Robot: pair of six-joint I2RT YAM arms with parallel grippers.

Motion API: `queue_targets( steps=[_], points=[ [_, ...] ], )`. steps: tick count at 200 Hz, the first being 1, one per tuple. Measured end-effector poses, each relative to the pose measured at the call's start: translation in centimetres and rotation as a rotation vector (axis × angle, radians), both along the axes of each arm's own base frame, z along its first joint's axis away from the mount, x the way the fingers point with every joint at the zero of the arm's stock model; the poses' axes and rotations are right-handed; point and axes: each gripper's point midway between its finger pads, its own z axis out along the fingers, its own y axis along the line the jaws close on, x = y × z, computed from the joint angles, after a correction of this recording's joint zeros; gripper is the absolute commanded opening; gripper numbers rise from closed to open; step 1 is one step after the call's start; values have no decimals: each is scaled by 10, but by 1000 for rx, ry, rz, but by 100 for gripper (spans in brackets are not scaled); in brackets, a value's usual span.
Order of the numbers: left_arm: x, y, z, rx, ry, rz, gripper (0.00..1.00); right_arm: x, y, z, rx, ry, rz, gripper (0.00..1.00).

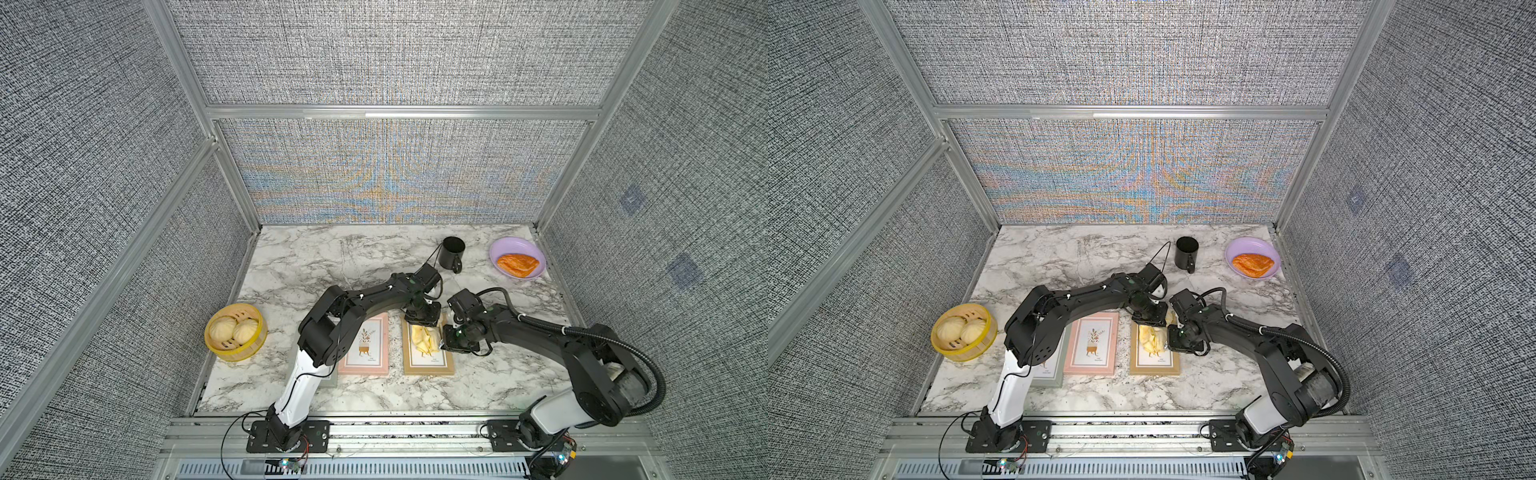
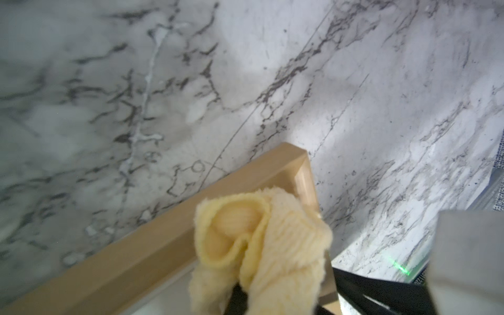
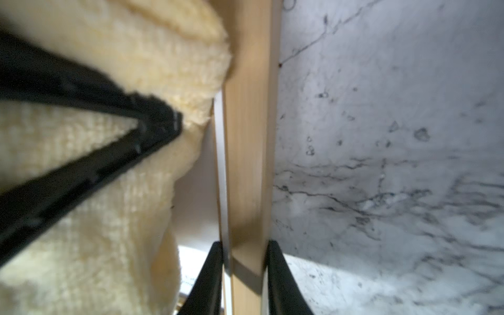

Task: Wipe the picture frame with a cloth
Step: Wipe the dirt from the picture frame.

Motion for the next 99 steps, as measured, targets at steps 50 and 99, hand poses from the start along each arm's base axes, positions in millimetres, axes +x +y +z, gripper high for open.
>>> queue_targets(
  steps=[50,99],
  points=[
    [19,56,3,42,14,88,0,4,5,0,14,-10,-18,20],
    [16,55,5,43,9,58,0,4,5,-1,9,-3,-18,20]
  ],
)
